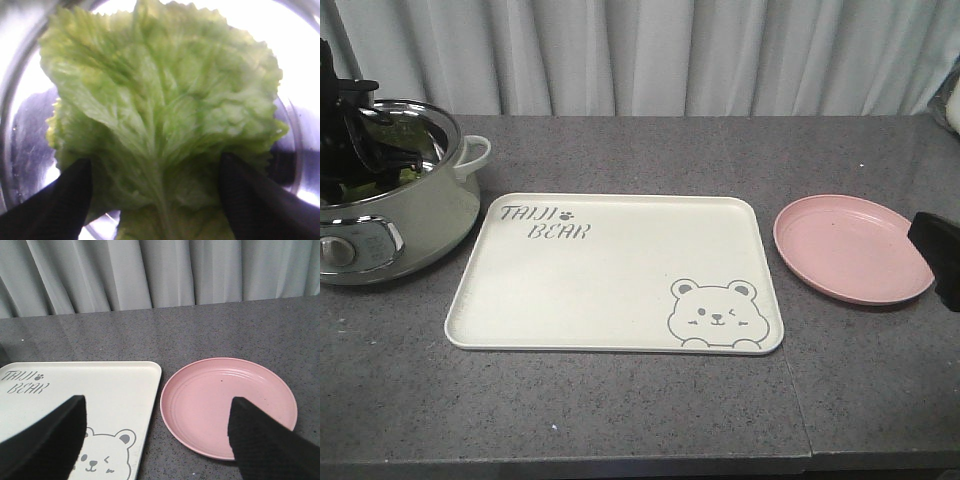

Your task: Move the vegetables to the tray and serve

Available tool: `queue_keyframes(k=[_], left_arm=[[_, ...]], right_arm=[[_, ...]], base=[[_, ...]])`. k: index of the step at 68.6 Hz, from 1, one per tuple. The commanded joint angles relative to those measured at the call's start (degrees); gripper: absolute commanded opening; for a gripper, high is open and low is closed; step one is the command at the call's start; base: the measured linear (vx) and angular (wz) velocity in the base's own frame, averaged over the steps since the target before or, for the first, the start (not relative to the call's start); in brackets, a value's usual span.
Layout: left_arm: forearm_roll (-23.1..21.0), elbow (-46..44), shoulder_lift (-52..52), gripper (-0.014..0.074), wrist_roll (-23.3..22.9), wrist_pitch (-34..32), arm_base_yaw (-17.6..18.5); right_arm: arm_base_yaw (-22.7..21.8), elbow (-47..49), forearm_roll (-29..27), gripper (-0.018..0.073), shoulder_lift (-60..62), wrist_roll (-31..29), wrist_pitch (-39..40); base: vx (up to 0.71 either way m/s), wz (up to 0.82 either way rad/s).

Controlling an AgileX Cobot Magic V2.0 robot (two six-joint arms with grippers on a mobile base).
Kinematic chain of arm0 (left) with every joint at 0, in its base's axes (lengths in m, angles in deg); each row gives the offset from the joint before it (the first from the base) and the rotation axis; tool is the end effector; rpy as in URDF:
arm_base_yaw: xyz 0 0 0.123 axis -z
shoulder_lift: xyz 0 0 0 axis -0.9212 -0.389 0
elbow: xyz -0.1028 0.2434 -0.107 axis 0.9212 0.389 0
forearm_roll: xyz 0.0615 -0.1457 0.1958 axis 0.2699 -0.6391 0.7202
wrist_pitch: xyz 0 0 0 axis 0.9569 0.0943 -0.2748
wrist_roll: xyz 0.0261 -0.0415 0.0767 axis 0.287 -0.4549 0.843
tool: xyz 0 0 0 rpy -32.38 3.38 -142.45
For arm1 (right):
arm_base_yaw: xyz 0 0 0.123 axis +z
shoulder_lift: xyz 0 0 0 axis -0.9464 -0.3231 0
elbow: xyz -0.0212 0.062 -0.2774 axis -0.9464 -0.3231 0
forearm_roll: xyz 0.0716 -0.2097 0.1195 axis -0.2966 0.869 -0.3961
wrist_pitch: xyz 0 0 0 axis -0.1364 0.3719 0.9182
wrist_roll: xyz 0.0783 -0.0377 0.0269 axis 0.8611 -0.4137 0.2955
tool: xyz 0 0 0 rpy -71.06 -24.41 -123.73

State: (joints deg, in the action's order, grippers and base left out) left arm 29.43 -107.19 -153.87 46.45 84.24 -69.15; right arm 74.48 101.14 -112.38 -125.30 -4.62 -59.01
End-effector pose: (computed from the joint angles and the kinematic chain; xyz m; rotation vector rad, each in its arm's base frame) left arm 0.4683 0.0258 0.2685 -0.1858 2.8166 0.1324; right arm 0.1488 0.0185 0.3306 -0.0023 1.8493 0.2357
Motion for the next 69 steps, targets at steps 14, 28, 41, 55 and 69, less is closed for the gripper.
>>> queue_keyframes(k=[14,28,41,55,69], left_arm=[[-0.05,-0.84,2.81,0.0316,-0.15,0.11,-0.01],[-0.05,-0.84,3.11,-0.0008,-0.11,0.05,-0.01],[-0.05,-1.37,7.02,-0.0007,-0.13,-1.86,-0.01],[-0.31,-3.24,15.53,-0.0007,-0.40,-4.88,-0.01],[-8.18,-3.22,24.17,-0.0007,-0.59,-8.54,0.18]], right_arm=[[0.00,1.80,-0.55,0.0552,-0.22,-0.65,2.96],[0.00,1.80,-0.55,0.0552,-0.22,-0.65,1.77],[0.00,2.22,-0.88,0.0552,-1.18,-0.65,1.77],[0.00,9.40,-6.53,0.0552,-5.59,-4.14,-2.05],[0.00,20.64,-21.63,0.0549,-13.79,-16.38,-7.36]], base=[[0.00,0.00],[0.00,0.00],[0.00,0.00],[0.00,0.00],[0.00,0.00]])
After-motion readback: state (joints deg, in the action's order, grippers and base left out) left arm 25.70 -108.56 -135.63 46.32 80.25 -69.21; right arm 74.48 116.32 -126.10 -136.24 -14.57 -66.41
